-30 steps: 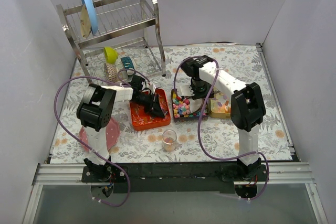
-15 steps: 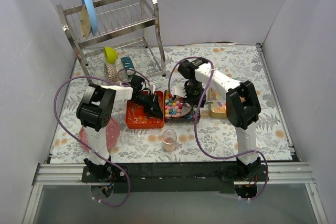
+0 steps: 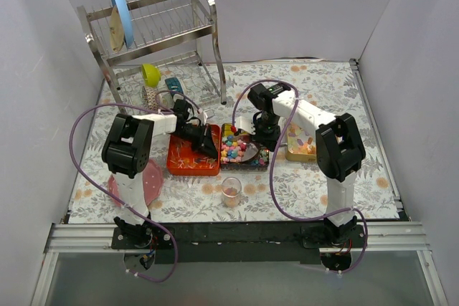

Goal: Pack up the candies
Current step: Scoop the fake candies from the storage box, then place the fake candies in the packing bottle.

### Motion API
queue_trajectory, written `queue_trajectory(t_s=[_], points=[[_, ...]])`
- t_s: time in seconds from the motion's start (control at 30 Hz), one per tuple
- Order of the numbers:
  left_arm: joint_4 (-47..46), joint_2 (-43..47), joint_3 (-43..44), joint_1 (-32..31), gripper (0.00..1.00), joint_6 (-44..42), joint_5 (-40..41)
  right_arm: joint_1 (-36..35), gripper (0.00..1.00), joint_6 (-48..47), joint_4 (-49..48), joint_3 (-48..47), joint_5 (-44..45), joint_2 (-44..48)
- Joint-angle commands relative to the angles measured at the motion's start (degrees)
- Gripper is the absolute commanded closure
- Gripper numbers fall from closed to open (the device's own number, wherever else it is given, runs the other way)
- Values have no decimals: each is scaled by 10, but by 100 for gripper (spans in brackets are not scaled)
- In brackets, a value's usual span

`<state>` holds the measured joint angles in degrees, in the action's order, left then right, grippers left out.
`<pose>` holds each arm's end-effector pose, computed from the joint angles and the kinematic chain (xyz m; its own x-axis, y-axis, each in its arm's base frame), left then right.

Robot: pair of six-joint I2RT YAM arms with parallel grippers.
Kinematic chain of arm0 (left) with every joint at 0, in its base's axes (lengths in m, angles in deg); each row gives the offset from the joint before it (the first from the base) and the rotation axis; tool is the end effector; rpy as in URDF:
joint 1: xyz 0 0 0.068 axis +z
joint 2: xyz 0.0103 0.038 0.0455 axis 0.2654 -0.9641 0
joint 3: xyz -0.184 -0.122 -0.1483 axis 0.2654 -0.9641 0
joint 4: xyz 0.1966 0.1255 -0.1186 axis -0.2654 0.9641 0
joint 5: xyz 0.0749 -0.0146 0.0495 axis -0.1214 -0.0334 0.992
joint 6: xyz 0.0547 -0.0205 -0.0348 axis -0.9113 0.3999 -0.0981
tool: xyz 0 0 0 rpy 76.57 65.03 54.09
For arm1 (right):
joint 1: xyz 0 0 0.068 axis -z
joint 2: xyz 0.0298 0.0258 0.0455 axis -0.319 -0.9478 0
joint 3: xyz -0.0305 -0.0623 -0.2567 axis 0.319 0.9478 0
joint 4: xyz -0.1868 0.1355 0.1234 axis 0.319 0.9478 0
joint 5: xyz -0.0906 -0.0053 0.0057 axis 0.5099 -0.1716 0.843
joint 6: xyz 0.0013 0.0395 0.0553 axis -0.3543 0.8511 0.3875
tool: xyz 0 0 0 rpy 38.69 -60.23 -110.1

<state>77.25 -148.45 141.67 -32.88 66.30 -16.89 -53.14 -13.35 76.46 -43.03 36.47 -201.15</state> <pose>0.3226 -0.1490 0.1036 -0.8926 -0.1467 0.4263 -0.4330 0.5426 -0.7198 0.3072 0.2201 0.1892 0.0262 -0.9904 -0.1358 -0.9991 -0.0304 0.0287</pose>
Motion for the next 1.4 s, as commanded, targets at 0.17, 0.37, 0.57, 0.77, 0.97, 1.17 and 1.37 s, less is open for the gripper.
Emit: queue_trajectory(t_s=[0.17,0.37,0.57,0.77,0.97,1.17,1.37], points=[[22,4,34,11,99,-25,-8,-2,99,27,2,-17,-86,29],[33,2,36,11,99,-37,-7,4,99,58,-77,45,-78,77],[62,3,42,17,99,-57,-23,9,99,67,-147,128,-67,130],[82,2,59,21,99,-74,-29,10,99,90,-205,182,-71,169],[84,-5,73,23,99,-74,-36,10,99,123,-232,181,-82,155],[83,-12,79,24,99,-73,-40,5,99,124,-206,127,-82,130],[79,-11,75,24,99,-71,-45,2,84,113,-160,96,-107,99]])
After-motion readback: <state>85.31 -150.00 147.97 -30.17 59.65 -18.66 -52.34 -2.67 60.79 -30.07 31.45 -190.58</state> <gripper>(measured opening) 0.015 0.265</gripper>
